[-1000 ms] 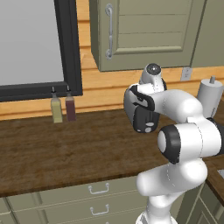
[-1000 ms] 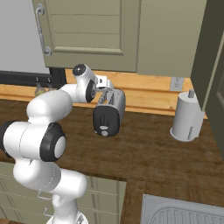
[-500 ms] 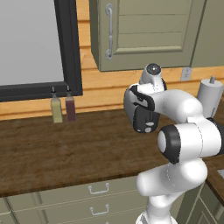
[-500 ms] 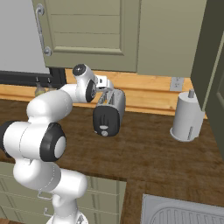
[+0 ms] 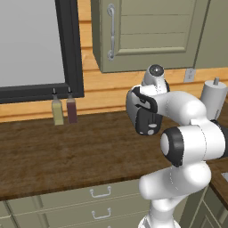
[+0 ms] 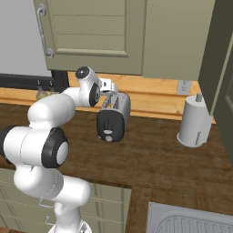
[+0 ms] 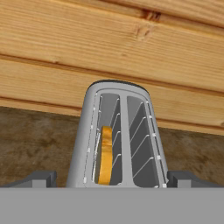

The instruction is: Start the toaster. Once the lever pops up, take the bread to the plate on the dining counter.

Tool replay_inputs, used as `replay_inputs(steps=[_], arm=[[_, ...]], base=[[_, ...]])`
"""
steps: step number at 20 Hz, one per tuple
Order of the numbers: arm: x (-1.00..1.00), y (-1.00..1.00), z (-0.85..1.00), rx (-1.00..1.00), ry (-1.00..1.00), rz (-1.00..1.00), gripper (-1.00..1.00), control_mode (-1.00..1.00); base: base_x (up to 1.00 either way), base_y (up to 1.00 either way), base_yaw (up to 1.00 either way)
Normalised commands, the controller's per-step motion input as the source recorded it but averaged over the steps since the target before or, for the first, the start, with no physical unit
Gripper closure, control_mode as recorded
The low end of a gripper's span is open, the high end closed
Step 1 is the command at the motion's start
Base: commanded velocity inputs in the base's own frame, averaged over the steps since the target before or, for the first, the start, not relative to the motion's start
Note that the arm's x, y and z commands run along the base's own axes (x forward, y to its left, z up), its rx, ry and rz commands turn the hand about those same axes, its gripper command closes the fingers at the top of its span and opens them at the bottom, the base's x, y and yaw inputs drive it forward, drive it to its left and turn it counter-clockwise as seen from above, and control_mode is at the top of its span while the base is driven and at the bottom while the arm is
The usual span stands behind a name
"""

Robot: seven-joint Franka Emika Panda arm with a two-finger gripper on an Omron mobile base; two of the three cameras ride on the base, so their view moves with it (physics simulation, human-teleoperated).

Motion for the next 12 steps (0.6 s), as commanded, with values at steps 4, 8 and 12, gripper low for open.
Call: replay_inputs(steps=[4, 8, 12], arm=[[0.00, 0.00, 0.00, 0.00, 0.00, 0.00, -1.00, -1.00], [0.00, 0.00, 0.00, 0.00, 0.00, 0.00, -1.00, -1.00], [0.00, 0.00, 0.00, 0.00, 0.00, 0.00, -1.00, -1.00]], base=[[0.00, 0.00, 0.00], [0.00, 0.00, 0.00], [0.00, 0.00, 0.00]])
